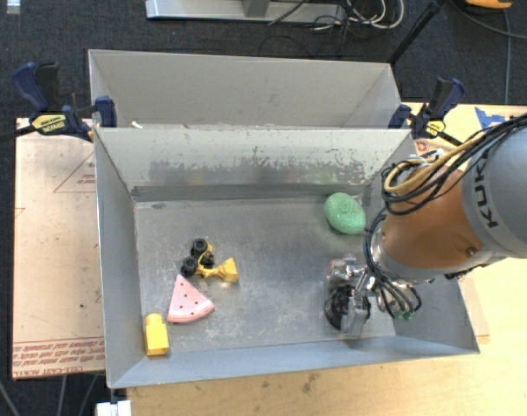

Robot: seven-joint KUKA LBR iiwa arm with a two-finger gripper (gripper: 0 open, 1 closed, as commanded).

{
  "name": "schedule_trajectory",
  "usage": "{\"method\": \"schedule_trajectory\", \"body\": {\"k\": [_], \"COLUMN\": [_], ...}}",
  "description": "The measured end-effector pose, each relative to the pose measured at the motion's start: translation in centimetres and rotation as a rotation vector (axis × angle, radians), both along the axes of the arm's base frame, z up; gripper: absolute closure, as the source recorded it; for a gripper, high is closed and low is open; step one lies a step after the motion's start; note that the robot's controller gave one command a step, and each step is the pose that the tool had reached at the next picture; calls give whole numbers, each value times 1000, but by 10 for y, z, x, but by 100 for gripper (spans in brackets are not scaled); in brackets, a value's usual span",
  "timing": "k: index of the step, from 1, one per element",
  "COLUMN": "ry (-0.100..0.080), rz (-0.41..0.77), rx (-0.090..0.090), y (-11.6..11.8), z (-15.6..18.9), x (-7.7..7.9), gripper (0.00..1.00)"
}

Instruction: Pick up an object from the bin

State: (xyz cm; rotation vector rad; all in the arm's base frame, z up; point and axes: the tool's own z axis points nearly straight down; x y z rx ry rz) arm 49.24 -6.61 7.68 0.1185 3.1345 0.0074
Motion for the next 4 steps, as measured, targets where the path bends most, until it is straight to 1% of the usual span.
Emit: {"method": "schedule_trajectory", "body": {"k": [1,2,3,4], "ry": [4,-4,3,3], "rz": [131,155,152,151], "rx": [-6,2,-4,-3], "y": [-17,-31,-35,-35], "z": [26,-3,-7,-7], "x": [31,12,10,9], "gripper": [100,0,100,0]}}
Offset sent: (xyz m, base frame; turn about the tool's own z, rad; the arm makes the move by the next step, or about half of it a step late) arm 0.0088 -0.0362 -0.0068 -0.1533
